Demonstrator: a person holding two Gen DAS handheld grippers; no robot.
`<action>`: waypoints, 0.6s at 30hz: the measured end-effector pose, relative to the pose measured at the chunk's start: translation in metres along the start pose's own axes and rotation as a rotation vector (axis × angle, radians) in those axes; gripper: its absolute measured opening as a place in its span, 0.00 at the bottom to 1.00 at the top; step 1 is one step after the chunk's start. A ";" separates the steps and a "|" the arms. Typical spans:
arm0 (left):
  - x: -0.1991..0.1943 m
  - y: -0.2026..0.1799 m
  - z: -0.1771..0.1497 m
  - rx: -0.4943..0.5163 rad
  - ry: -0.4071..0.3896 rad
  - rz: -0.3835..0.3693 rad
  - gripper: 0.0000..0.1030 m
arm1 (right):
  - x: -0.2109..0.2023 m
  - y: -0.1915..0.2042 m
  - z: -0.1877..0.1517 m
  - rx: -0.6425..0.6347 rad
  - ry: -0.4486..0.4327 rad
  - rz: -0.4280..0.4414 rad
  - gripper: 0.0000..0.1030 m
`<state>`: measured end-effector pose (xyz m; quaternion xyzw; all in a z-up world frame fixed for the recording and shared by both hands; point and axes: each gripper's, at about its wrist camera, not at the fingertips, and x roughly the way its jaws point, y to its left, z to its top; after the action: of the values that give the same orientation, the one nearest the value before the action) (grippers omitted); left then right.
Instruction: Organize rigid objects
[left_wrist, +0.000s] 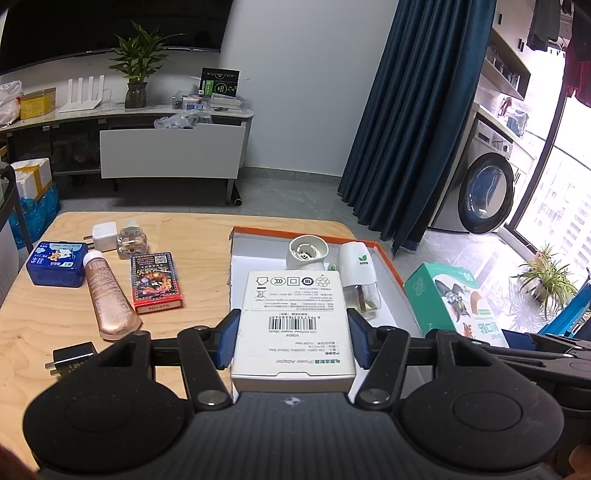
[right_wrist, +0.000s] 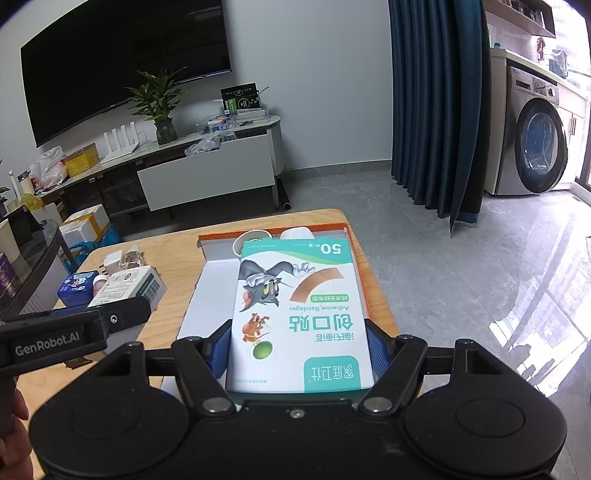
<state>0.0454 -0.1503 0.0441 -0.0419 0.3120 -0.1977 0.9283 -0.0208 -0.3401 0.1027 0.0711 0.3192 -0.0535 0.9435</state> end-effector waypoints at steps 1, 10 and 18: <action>0.000 0.000 0.000 0.001 0.001 0.000 0.58 | 0.000 0.000 0.000 0.000 0.000 0.001 0.82; 0.001 0.000 -0.001 0.000 0.005 0.001 0.58 | 0.000 0.005 -0.001 0.000 -0.001 0.007 0.82; 0.001 0.000 -0.001 0.000 0.005 0.001 0.58 | 0.000 0.004 -0.001 -0.001 0.000 0.008 0.82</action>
<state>0.0450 -0.1510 0.0428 -0.0412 0.3142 -0.1973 0.9277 -0.0207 -0.3359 0.1028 0.0720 0.3188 -0.0495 0.9438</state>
